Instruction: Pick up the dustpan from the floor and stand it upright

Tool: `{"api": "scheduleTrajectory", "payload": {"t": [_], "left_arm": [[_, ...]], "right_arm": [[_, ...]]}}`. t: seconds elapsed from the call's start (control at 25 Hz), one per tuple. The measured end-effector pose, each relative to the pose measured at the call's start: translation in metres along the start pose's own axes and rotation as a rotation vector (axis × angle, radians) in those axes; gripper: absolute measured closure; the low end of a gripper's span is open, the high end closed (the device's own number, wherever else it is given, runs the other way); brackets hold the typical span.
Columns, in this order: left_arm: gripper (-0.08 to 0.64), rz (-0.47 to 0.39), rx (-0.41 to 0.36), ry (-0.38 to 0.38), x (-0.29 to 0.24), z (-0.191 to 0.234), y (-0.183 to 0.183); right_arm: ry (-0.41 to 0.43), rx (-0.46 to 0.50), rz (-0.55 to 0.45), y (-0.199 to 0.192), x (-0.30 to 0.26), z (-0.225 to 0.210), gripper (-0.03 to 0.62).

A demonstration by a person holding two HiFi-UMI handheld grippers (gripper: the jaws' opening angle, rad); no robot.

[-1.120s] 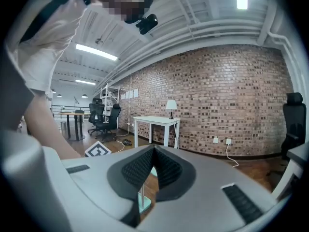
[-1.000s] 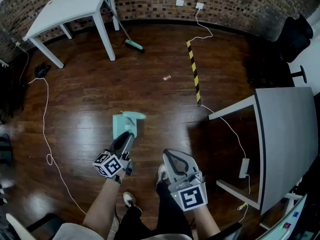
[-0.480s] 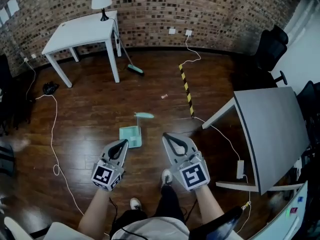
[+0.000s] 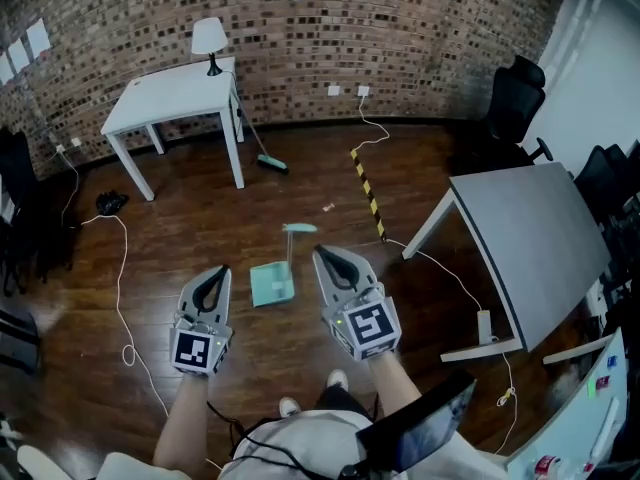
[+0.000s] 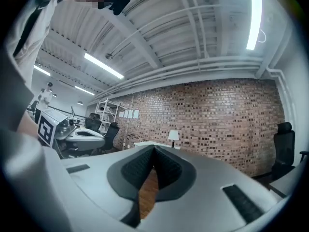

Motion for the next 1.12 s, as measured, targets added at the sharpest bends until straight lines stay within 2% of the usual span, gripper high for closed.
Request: {"api": "scheduleTrajectory", "payload": {"t": [0.16,0.28,0.44,0.6,0.8,1.0,1.12], "left_arm": [[0.565,0.015,0.067,0.016,0.016,-0.006,0.004],[0.563,-0.004,0.069,0.022,0.026,-0.022,0.018],[0.561,-0.041,0.068,0.021,0.035,-0.039,0.034],[0.566,-0.122,0.118,0.03,0.034,-0.048,0.052],[0.557,-0.05,0.077,0.04,0.021,-0.063,0.06],[0.557,-0.035,0.118,0.036,0.026,-0.066,0.06],[0.557,-0.024,0.135,0.03,0.033,-0.063,0.061]], "right_arm": [[0.017,-0.009,-0.02,0.006,0.016,0.009,0.607],[0.002,-0.004,-0.006,0.009,0.03,0.004,0.606],[-0.015,-0.028,0.012,0.011,0.052,-0.002,0.607],[-0.012,0.014,0.035,0.015,0.069,0.001,0.607],[-0.01,-0.028,0.007,0.017,0.086,-0.006,0.606],[-0.068,-0.029,0.007,0.015,0.094,-0.008,0.607],[-0.059,-0.039,0.008,0.017,0.097,0.0,0.607]]}}
Point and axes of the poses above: the fingertips, and each gripper's own axes: x backward along the fingers, z to its left, y out of its top, the point moved 9 cm from there along x, backward along the fingers, and after that the axes turned 7 degrees about -x, right-handed, at the moved point
